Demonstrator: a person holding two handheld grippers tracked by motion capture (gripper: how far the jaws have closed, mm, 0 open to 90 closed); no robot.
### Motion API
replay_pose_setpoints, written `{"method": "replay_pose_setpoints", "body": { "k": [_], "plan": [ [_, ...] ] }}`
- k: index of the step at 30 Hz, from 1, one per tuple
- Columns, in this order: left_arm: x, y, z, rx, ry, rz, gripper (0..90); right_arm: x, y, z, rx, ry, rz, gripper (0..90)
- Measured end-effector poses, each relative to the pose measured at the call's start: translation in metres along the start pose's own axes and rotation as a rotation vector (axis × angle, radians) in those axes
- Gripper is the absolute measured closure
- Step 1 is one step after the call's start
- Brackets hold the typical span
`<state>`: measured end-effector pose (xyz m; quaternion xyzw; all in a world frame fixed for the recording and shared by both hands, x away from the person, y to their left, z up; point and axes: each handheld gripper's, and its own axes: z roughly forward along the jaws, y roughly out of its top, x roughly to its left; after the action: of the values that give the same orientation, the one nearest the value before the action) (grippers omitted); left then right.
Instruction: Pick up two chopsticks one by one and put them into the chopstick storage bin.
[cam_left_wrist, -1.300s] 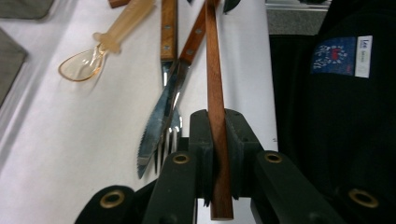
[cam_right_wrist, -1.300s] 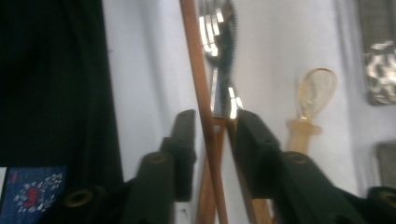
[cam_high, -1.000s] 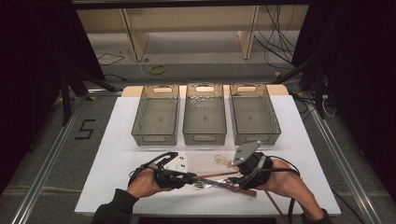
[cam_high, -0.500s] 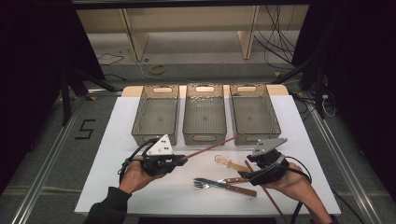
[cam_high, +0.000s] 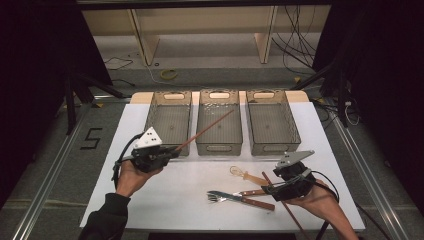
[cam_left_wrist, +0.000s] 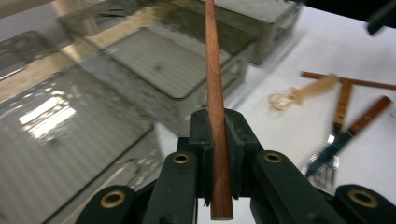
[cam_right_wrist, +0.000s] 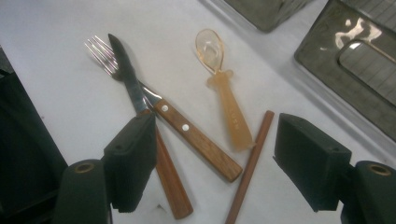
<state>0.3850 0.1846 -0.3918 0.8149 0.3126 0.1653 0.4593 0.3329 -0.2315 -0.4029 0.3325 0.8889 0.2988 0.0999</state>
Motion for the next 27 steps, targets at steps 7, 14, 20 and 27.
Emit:
{"method": "replay_pose_setpoints", "body": {
  "k": [7, 14, 20, 27],
  "plan": [
    [0.03, -0.006, 0.001, -0.019, 0.084, -0.079, 82.1, -0.004, -0.006, 0.002, 0.021, -0.01, 0.029, 29.7],
    [0.054, -0.004, 0.005, -0.034, 0.142, -0.148, 82.1, -0.005, -0.011, 0.001, 0.024, -0.012, 0.035, 29.5],
    [0.074, -0.006, 0.01, -0.02, 0.175, -0.198, 82.1, -0.006, -0.012, 0.0, 0.025, -0.013, 0.043, 29.1],
    [0.091, -0.008, 0.016, -0.002, 0.198, -0.233, 82.0, -0.005, -0.013, 0.0, 0.026, -0.014, 0.042, 28.7]
  ]
}}
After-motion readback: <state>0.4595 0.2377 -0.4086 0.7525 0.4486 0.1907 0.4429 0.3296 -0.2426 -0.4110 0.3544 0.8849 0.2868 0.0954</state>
